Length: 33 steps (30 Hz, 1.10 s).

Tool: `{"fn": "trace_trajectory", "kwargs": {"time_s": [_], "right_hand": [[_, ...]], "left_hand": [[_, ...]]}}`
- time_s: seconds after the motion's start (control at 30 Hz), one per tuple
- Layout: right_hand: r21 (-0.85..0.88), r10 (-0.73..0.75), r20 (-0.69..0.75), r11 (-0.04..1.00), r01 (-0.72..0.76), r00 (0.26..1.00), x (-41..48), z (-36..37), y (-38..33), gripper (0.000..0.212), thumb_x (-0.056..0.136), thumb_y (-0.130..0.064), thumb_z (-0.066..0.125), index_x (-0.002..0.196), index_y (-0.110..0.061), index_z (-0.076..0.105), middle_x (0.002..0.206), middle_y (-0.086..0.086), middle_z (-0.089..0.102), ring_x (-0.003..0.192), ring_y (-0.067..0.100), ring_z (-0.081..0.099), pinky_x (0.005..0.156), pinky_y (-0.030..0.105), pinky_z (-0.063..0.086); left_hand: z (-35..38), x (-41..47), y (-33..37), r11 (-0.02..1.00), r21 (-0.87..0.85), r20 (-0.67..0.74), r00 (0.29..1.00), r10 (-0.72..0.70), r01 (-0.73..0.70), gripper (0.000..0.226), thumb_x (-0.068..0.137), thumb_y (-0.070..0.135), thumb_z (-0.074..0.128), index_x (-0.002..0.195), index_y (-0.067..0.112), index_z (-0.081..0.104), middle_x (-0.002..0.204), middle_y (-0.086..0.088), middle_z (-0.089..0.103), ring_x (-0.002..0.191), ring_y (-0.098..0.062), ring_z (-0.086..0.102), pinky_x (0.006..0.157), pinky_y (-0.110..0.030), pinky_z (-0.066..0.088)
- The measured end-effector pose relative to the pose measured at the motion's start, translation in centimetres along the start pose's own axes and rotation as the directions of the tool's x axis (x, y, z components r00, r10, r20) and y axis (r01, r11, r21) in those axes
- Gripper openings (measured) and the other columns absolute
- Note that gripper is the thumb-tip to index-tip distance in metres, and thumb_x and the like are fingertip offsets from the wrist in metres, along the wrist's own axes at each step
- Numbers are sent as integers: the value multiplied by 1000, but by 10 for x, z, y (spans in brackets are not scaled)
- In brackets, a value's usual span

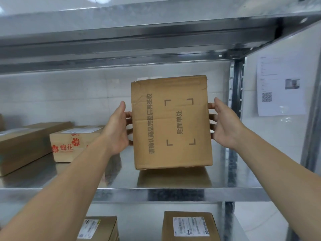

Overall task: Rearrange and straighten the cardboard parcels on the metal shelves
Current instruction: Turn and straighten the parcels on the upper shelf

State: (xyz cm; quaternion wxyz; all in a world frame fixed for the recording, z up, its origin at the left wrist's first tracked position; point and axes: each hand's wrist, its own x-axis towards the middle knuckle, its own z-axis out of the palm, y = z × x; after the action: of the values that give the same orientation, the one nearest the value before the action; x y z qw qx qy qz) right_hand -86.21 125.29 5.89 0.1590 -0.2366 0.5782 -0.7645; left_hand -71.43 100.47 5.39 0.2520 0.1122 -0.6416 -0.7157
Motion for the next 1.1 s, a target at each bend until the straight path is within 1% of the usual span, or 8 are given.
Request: {"fn": "trace_trajectory", "kwargs": {"time_s": [0.23,0.33,0.5,0.67,0.77,0.87,0.97,1.1], "right_hand": [[-59,32,10,998,-32,999,5,5,-9,70,98,-75,34,113,-12,60,98,9,66,91,27,64,82,48,56],[-25,69,-9,997,-69,998,5,6,-13,85,92,-81,35,132,-11,61,119,19,68,112,38,66,97,62,52],[-16,121,-22,992,-122,992,5,10,-32,81,84,-88,40,130,-24,59,118,19,69,107,44,66,94,75,45],[41,199,4,979,-199,980,1,3,-47,50,87,-55,59,120,-18,63,117,20,69,102,47,68,88,83,41],[170,187,8,968,-185,982,1,-5,-42,30,86,-34,52,108,-16,59,115,19,65,103,47,68,81,85,42],[272,175,33,946,-177,984,2,-10,-34,27,88,-29,44,110,-20,58,125,17,66,107,47,67,81,86,41],[363,169,9,918,-160,986,4,-15,-26,36,90,-25,39,118,-18,59,129,16,67,107,46,68,80,86,41],[385,208,-59,907,-170,976,0,-18,-16,48,96,-22,34,137,-9,57,125,22,68,109,49,66,82,84,44]], "left_hand": [[4,-1,9,998,53,-19,999,27,-26,51,91,72,47,97,23,59,68,7,58,64,-15,56,57,-31,50],[2,-2,7,997,51,6,998,65,-65,42,87,64,56,103,25,62,79,5,58,71,-16,55,62,-32,48],[1,-2,10,991,81,2,995,102,-102,42,86,68,55,105,30,55,90,5,56,87,-19,54,73,-37,49],[-1,-5,8,980,32,-31,980,198,-197,31,104,42,43,91,24,64,86,13,64,88,-15,54,78,-34,43],[-4,-4,6,960,-68,-165,952,258,-272,25,102,18,49,95,15,73,95,6,73,95,-18,61,83,-31,50],[-7,-2,4,942,166,-269,906,327,-291,31,98,5,44,95,13,74,97,-4,75,97,-25,65,83,-37,52],[-6,2,3,936,285,-343,890,300,-205,24,100,22,50,93,23,73,104,3,73,104,-20,64,88,-35,50],[-7,8,6,991,-129,-266,964,11,-47,35,102,46,50,117,16,60,119,-3,64,110,-25,64,91,-46,53]]}}
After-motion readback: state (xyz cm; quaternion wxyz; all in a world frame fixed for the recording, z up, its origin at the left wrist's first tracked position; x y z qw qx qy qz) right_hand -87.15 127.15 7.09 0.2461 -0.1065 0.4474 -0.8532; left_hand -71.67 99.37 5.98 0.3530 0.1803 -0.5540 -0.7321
